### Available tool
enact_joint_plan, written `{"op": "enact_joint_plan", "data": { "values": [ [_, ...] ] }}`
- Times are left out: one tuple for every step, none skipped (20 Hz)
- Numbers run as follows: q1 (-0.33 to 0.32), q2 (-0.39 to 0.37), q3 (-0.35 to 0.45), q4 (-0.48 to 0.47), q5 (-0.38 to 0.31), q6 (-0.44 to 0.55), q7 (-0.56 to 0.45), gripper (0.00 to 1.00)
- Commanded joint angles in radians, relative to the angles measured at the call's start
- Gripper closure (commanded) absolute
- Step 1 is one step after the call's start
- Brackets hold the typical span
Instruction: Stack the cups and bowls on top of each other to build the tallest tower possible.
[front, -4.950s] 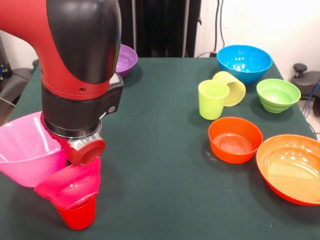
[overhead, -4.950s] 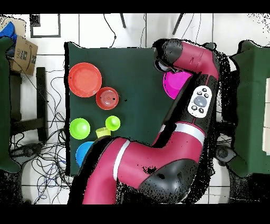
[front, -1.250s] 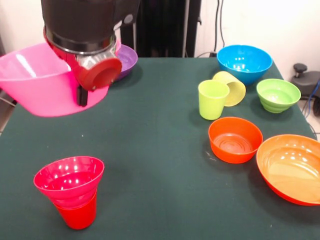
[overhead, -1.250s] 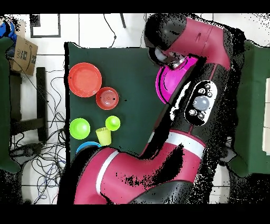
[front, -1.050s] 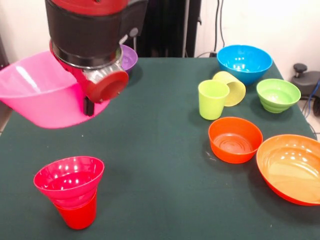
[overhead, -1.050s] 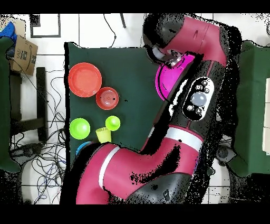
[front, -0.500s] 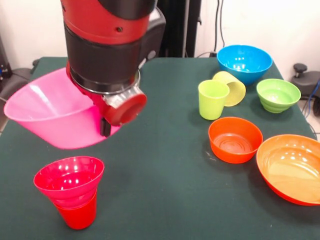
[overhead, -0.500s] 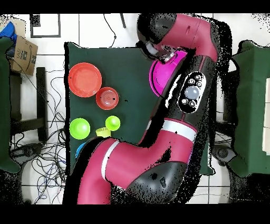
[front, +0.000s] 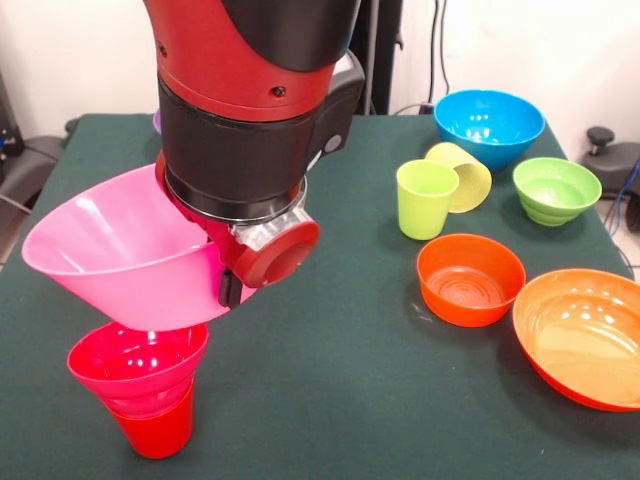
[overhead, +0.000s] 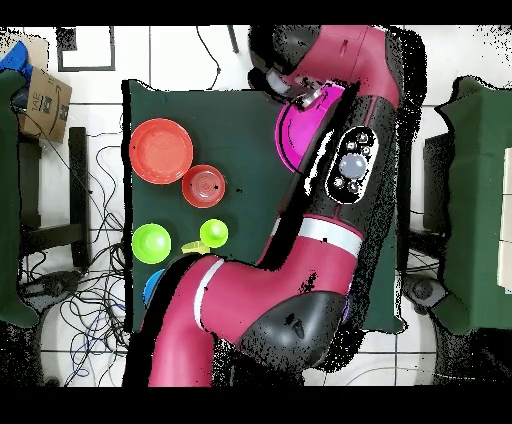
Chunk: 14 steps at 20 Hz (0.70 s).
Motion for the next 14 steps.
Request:
{"op": "enact_joint_plan", "data": {
  "values": [
    [-0.031,0.002,-0.023,-0.057,0.036,0.109,0.233,1.00],
    [-0.035,0.006,-0.032,-0.064,0.044,0.113,0.230,1.00],
    [-0.040,0.010,-0.041,-0.071,0.052,0.116,0.228,1.00],
    [-0.043,0.013,-0.052,-0.078,0.061,0.120,0.229,1.00],
    [-0.045,0.016,-0.060,-0.083,0.069,0.122,0.229,1.00],
    [-0.047,0.018,-0.069,-0.088,0.076,0.123,0.230,1.00],
    [-0.049,0.020,-0.077,-0.092,0.083,0.125,0.229,1.00],
    [-0.052,0.023,-0.086,-0.098,0.091,0.128,0.229,1.00],
    [-0.054,0.025,-0.094,-0.100,0.098,0.128,0.229,1.00],
    [-0.046,0.023,-0.093,-0.085,0.098,0.118,0.231,1.00],
    [-0.044,0.023,-0.097,-0.081,0.103,0.115,0.231,1.00],
    [-0.040,0.019,-0.094,-0.068,0.104,0.114,0.229,1.00],
    [-0.034,0.012,-0.092,-0.053,0.106,0.115,0.227,1.00],
    [-0.027,-0.005,-0.079,-0.027,0.113,0.145,0.217,1.00]
  ]
}}
